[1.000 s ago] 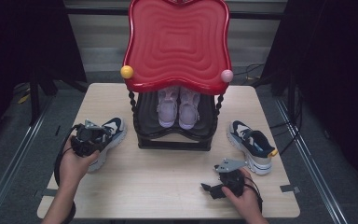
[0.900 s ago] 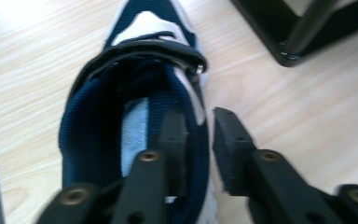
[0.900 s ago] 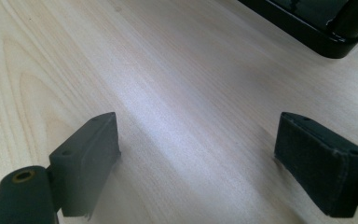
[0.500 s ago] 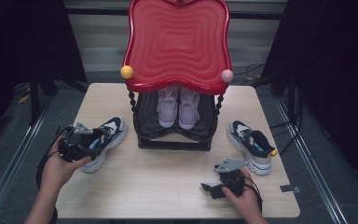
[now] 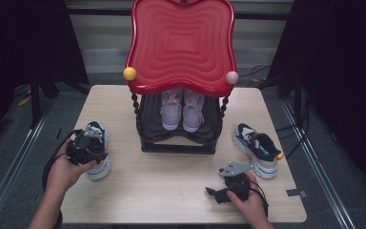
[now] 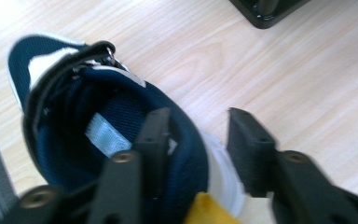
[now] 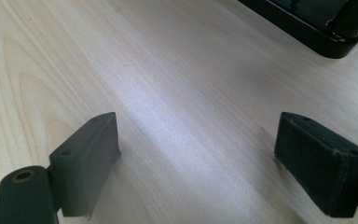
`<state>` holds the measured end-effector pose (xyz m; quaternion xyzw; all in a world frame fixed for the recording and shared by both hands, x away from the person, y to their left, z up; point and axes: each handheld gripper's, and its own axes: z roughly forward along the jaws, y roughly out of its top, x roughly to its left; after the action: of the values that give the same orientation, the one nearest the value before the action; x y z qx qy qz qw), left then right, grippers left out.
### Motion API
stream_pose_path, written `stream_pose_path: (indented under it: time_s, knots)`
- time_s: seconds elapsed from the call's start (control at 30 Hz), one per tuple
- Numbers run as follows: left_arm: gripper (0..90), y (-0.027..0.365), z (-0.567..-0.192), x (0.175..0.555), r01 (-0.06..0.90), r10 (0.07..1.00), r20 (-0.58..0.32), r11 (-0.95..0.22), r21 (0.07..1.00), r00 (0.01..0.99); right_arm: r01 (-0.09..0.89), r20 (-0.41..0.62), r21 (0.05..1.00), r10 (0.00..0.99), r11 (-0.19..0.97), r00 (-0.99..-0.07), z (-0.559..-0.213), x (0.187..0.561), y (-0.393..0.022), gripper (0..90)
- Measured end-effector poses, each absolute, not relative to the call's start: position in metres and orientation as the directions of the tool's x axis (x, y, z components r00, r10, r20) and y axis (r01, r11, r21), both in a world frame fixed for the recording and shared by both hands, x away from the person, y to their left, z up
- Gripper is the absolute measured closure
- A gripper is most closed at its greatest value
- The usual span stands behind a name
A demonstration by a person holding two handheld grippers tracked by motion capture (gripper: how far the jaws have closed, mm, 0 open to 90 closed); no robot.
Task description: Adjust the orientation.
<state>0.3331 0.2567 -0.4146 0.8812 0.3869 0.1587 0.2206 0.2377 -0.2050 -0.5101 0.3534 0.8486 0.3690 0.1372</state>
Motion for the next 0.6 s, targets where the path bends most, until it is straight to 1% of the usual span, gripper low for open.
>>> stream_pose_path:
  time_s: [0.03,0.1,0.17,0.23,0.33,0.37,0.47,0.6]
  knots:
    - [70.2,0.257,-0.414,0.334,0.612,0.753,0.103,-0.599,0.517,0.650,0.497,0.027,0.724,0.700,0.479,-0.714,-0.510,0.238,-0.205,13.3]
    - [71.9,0.257,-0.414,0.334,0.614,0.754,0.095,-0.595,0.519,0.650,0.497,0.027,0.724,0.700,0.479,-0.714,-0.510,0.238,-0.205,13.3]
    - [75.7,0.255,-0.414,0.333,0.610,0.754,0.087,-0.588,0.531,0.651,0.496,0.027,0.724,0.699,0.479,-0.714,-0.510,0.238,-0.205,13.3]
    - [76.3,0.252,-0.414,0.331,0.599,0.748,0.091,-0.592,0.539,0.657,0.496,0.027,0.724,0.698,0.480,-0.715,-0.510,0.238,-0.205,13.3]
    - [76.6,0.245,-0.415,0.326,0.598,0.740,0.040,-0.574,0.560,0.672,0.496,0.027,0.724,0.699,0.480,-0.715,-0.510,0.238,-0.205,13.3]
    - [76.6,0.241,-0.414,0.324,0.589,0.732,0.049,-0.584,0.558,0.679,0.496,0.027,0.724,0.699,0.480,-0.715,-0.510,0.238,-0.205,13.3]
    - [76.6,0.232,-0.413,0.318,0.576,0.718,0.024,-0.577,0.579,0.696,0.496,0.027,0.724,0.699,0.479,-0.715,-0.510,0.238,-0.205,13.3]
    - [76.6,0.219,-0.412,0.312,0.560,0.689,0.005,-0.594,0.577,0.725,0.496,0.027,0.724,0.699,0.479,-0.715,-0.510,0.238,-0.205,13.3]
